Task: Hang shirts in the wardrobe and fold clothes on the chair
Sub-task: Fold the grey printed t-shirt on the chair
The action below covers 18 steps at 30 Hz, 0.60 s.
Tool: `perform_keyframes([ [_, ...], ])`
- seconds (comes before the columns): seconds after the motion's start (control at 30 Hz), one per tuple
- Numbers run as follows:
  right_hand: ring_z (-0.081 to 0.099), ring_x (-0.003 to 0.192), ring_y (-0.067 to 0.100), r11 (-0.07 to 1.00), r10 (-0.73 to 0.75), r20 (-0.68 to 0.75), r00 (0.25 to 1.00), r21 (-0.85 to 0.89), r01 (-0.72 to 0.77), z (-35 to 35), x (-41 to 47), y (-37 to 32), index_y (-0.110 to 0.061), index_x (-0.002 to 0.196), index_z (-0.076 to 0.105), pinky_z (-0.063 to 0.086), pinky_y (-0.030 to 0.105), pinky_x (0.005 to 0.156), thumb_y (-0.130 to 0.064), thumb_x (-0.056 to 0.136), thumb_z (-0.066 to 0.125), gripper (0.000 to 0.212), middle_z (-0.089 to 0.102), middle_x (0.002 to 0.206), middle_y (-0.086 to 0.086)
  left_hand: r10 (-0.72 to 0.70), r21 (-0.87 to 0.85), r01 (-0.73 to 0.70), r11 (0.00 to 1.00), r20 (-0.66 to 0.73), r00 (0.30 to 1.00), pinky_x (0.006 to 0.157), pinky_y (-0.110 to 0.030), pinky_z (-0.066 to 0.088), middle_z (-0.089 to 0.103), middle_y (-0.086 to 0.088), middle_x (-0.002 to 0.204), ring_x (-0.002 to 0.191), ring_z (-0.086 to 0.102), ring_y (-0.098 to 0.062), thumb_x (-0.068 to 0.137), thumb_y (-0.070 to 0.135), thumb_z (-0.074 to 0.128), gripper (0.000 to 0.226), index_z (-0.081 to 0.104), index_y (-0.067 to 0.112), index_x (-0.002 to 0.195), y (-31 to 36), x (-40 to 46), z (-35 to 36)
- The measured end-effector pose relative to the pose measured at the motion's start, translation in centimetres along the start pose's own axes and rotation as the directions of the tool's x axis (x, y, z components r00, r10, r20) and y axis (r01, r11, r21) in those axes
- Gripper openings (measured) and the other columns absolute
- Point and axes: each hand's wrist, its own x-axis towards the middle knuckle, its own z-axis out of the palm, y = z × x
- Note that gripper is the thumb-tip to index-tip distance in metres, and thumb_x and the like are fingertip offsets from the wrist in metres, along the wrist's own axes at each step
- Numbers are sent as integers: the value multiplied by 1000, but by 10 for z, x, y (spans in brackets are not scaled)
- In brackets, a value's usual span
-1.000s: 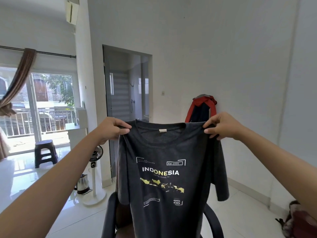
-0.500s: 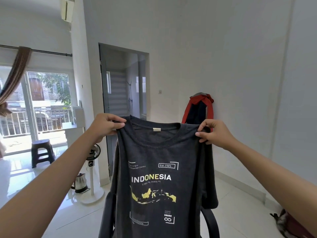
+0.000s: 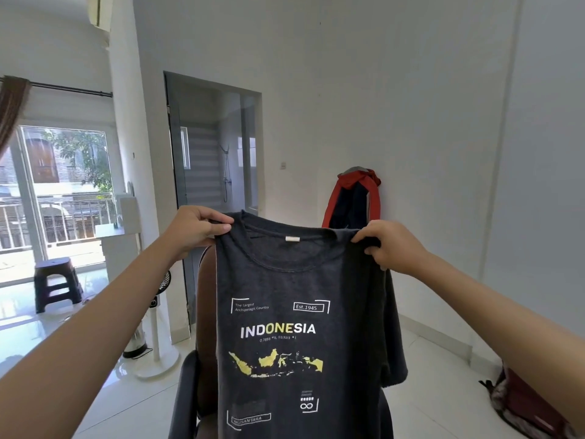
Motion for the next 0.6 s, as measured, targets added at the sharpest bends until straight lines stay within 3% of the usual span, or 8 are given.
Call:
perform_keyframes([
  [0.07,65,55,17,988,105,18,994,113,-106,-4,1,-1,-19,102,70,58,27,55,-3,82,71,25,57,102,-4,-7,4,7,1000,2,1000,52,-13,50,69,9,64,61,65,-1,80,-3,68,16,71,13,81,0,2,3],
  [0.13,67,51,19,954,186,57,981,227,-194,-6,3,-2,-15,98,70,58,29,52,-5,79,75,22,64,100,2,-13,52,12,999,14,1000,50,-12,48,68,3,72,67,64,-5,79,0,70,13,72,12,83,1,6,6],
  [0.2,71,57,21,896,242,122,963,352,-270,-8,5,-2,-12,98,69,59,33,54,-6,78,76,22,71,91,12,-16,170,10,985,34,999,48,-14,44,65,2,72,67,58,-9,78,5,73,10,73,12,84,4,10,8],
  [0.3,73,68,19,827,274,194,942,452,-334,-9,9,-1,-10,101,67,60,32,58,-7,81,74,21,72,86,12,-85,278,54,959,103,991,50,-19,44,67,4,59,57,58,-12,78,7,75,10,74,17,80,4,18,6],
  [0.4,73,71,15,856,283,150,947,406,-320,-5,14,2,-14,98,68,59,28,61,-11,81,74,18,72,84,6,-179,329,113,938,179,967,67,-27,54,74,3,70,69,72,-14,81,9,72,9,73,17,84,2,22,6],
  [0.47,71,69,14,908,263,91,960,313,-279,-3,17,5,-13,93,71,57,24,63,-14,79,77,15,71,83,2,-175,326,110,939,178,968,71,-30,53,74,0,75,72,72,-14,80,9,73,7,73,15,84,1,23,9],
  [0.6,65,69,9,964,224,76,972,132,-232,-5,21,4,-15,87,75,55,26,74,-21,77,79,12,70,83,-4,-132,327,68,943,177,975,46,-12,45,71,2,63,60,68,-9,79,3,72,5,73,8,79,-1,23,13],
])
